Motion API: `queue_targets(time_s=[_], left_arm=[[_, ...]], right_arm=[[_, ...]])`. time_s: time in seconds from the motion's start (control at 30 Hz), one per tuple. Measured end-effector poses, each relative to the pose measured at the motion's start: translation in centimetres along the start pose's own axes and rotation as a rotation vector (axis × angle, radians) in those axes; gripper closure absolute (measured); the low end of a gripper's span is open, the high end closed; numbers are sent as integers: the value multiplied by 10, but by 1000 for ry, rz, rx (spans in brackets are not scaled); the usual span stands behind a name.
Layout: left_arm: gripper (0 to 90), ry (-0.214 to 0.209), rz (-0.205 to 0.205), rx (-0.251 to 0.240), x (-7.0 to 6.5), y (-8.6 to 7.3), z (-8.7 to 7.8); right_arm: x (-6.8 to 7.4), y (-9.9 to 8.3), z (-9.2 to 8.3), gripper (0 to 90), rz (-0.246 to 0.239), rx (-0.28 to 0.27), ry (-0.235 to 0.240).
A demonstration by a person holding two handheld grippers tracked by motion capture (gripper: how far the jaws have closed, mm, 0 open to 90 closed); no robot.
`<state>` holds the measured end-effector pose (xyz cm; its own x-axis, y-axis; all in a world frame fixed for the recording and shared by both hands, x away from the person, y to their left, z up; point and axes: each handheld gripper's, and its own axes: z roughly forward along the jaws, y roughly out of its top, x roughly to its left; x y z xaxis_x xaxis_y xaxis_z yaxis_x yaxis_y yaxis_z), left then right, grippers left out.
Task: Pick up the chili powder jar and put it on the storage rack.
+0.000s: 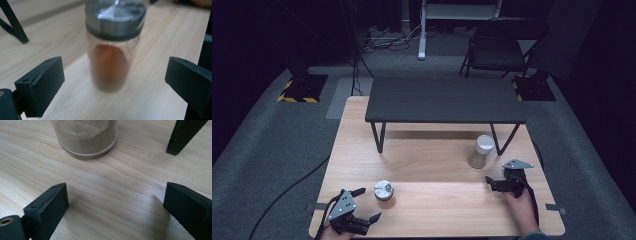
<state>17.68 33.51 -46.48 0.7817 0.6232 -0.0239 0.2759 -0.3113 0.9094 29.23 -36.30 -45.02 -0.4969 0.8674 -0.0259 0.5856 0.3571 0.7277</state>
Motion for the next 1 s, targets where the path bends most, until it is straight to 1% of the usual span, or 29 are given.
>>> queue_targets(time_s=[0.03, 0.07, 0.1, 0.13, 0.17, 0.2, 0.4, 0.43, 0.5, 0.73, 0.83, 0.87, 1.0], left_arm=[[24, 0, 0, 0, 0, 0, 0], [24, -13, -5, -39, 0, -4, -1], [26, -17, -2, -57, 1, -6, -2], [27, -17, -2, -57, 1, -6, -2], [27, -16, 2, -86, -1, -8, -3], [28, -13, 4, -96, -2, -9, -4], [46, 8, 14, -114, -5, -11, -5], [49, 8, 14, -114, -5, -11, -5], [50, 21, 5, -135, -6, -13, -6], [50, 43, 11, -151, -9, -16, -7], [52, 46, 8, -161, -10, -17, -6], [56, 45, 7, -171, -10, -19, -5], [73, 39, 9, -178, -10, -20, -3]], right_arm=[[0, 0, 0, 57, 0, 0, 0], [0, 0, 0, 57, 0, 0, 0], [0, 0, 0, 57, 0, 0, 0], [0, 0, 0, 57, 0, 0, 0], [0, 0, 0, 57, 0, 0, 0], [0, 0, 0, 57, 1, 0, 0], [0, 0, 0, 57, 2, -1, 0], [0, 0, 0, 57, 2, -1, 0], [1, 0, 0, 57, 4, 0, -2], [2, 0, 0, 56, 10, 0, -8], [3, 0, 1, 56, 11, 0, -9], [3, 1, 1, 56, 11, 0, -10], [4, 1, 1, 55, 14, 0, -14]])
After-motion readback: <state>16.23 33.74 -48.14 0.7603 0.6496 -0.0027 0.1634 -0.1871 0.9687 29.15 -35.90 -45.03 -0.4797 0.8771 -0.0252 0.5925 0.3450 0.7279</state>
